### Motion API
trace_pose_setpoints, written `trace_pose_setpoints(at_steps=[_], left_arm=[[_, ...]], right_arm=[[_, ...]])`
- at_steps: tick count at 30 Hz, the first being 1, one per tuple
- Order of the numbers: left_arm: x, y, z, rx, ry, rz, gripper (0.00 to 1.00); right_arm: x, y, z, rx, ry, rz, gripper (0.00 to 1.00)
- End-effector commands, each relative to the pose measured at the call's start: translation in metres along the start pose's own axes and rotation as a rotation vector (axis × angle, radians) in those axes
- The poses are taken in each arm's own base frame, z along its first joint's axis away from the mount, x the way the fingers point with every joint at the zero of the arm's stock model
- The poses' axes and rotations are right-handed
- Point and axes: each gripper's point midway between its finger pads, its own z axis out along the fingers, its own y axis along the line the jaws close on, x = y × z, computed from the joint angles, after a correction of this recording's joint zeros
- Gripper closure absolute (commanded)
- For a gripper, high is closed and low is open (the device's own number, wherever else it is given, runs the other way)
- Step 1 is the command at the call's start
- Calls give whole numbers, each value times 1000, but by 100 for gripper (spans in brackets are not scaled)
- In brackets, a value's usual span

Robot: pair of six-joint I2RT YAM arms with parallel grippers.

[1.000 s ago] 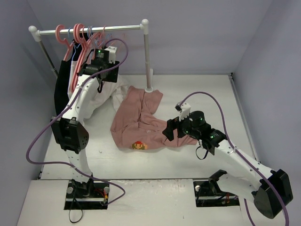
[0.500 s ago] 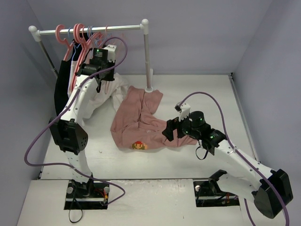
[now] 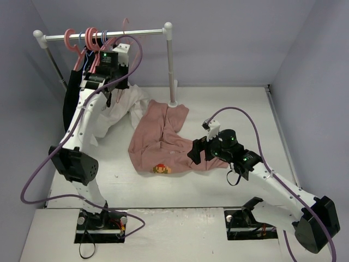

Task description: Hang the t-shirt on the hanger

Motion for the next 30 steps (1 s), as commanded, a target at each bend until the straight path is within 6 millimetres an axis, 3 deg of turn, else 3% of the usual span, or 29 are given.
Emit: trace_pose_setpoints(at_steps=[1,8,15,19,22,25,28,30], left_arm=[[-67,2,-91,19,-265,-10,100],[-47,1,-122,30,-277,-26,100],[36,-6,-120,53,-178,-77,100],[72,-18,-139,105,-162,-74,100],[97,-27,-148,141,-146,-58,100],[124,-50,-161,234,-127,-27,100],[152,-71,-170,290,-87,12,100],[161,-77,-174,298,-75,28,100]], right_arm=[[-35,8,-4,-13,-104,-16,12],[-31,5,1,1,-87,-13,12],[-26,-7,8,74,-72,22,11],[-27,-15,11,134,-78,76,13],[-28,-22,13,198,-92,115,20],[-30,-31,18,279,-109,168,31],[-34,-34,24,334,-126,215,49],[-34,-34,28,349,-120,228,50]])
